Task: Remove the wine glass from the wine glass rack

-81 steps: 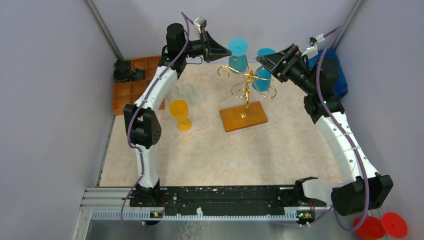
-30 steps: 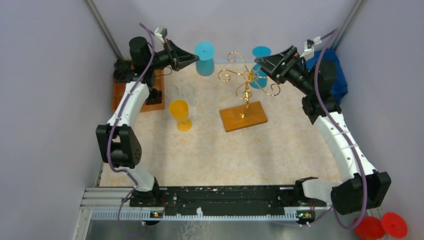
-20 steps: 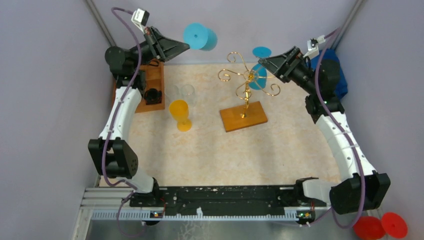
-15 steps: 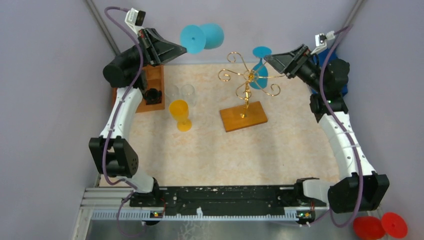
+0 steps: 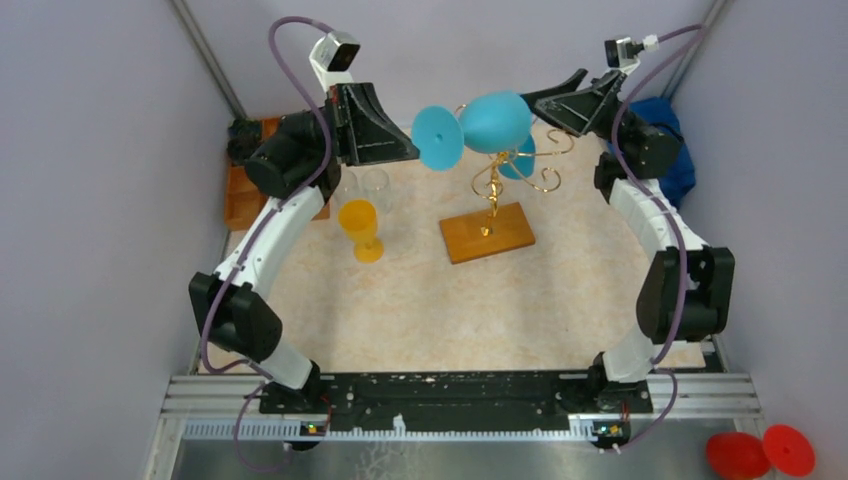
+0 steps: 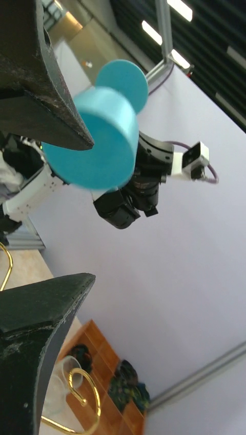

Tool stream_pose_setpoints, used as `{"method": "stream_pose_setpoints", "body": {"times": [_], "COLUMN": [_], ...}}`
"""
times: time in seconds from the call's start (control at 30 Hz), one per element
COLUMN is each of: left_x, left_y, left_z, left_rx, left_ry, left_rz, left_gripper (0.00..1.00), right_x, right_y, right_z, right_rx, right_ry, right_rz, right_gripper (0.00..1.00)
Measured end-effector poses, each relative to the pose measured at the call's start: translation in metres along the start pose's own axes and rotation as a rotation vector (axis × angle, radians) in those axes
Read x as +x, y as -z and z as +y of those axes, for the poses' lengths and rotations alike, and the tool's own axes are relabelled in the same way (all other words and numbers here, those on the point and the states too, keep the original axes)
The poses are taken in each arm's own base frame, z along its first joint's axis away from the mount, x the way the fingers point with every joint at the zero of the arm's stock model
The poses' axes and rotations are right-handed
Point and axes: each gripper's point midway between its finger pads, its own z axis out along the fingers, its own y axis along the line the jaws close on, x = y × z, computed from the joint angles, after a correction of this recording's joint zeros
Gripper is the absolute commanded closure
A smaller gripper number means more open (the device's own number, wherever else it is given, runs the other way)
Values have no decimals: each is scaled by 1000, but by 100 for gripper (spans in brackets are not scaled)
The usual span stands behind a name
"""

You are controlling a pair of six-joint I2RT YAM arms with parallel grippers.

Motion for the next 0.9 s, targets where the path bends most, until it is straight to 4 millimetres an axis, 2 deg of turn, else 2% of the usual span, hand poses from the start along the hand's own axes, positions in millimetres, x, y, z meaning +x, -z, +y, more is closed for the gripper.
{"method": "stream_pose_setpoints", "body": {"times": [0.07,0.2,0.4,0.63,0.9], "left_x": [10,13,11,7,5], "left_y": [-14,-17,-16,-17,-16], "left_z": [-18,-31,-30,-23,-13], "left_rx": [54,75,74,75,68], "left_ry": [-29,-64,-68,-65,-50], "left_rz": [39,45,40,36,33], "left_gripper": [100,100,100,100,100], "right_x": [4,7,8,25,45], "right_y": [2,3,0,-13,-28], "right_z": [-6,6,32,75,91], "right_rx": [0,-30,-66,-152,-215], "right_ry": [-62,-84,-74,-80,-146], "right_rz": [13,28,39,86,129], "right_gripper": [11,11,11,11,19]}}
